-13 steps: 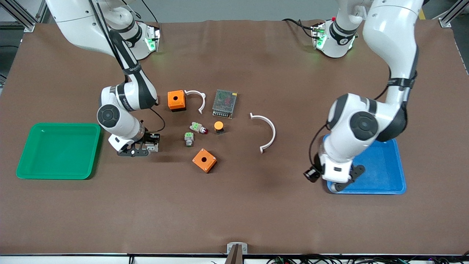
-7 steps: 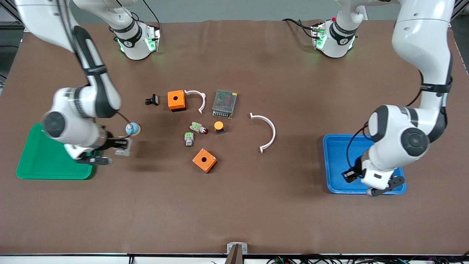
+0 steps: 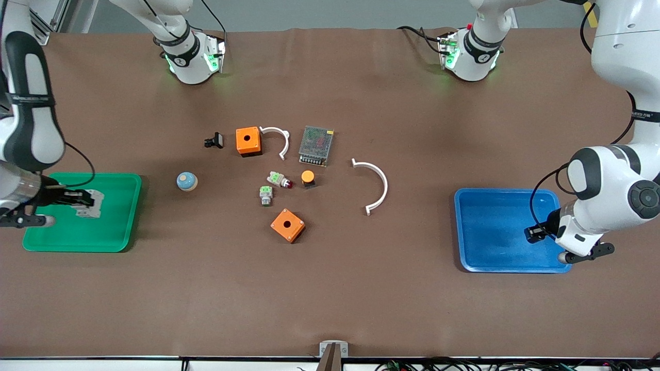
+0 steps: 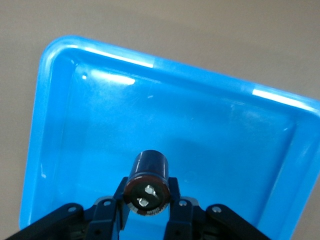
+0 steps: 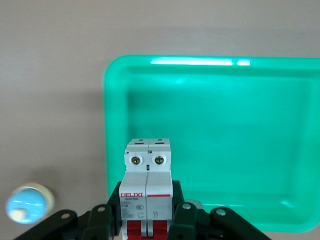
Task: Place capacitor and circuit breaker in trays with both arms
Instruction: 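Lower the capacitor into the blue tray while the right gripper lowers the breaker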
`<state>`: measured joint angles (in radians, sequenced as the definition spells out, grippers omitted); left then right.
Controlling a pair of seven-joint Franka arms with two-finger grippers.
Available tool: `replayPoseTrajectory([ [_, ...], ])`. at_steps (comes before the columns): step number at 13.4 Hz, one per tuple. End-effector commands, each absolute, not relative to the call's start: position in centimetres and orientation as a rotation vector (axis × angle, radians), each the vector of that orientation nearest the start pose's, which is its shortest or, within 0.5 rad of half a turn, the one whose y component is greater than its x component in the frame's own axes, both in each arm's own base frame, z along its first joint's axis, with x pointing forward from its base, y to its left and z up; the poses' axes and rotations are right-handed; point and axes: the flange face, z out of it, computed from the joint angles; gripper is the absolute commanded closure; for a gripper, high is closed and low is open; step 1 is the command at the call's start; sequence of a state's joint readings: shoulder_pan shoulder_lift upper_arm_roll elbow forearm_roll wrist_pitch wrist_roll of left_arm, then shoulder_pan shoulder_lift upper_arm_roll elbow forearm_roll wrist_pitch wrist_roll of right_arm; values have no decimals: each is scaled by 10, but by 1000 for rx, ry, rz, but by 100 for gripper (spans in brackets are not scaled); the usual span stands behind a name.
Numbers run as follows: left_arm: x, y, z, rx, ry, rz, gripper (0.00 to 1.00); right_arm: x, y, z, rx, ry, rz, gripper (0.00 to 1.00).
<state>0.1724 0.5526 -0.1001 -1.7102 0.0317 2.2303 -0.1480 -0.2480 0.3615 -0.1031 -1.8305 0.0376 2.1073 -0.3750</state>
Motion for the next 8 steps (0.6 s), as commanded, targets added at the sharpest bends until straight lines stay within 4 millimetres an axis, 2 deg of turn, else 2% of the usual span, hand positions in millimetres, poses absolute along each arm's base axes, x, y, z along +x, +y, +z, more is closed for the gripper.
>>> replayPoseTrajectory([
  [1,648,64,253,-3152,-257,16,100,592,-239,308,-3123,-17,143,82],
  [4,641,88,226,-3164,-162,35,100,585,-260,277,-3124,34,148,82],
  [6,640,101,220,-3167,-131,24,99,580,-270,259,-3129,60,138,82],
  [8,641,102,206,-3170,-116,10,99,577,-280,239,-3134,65,126,81],
])
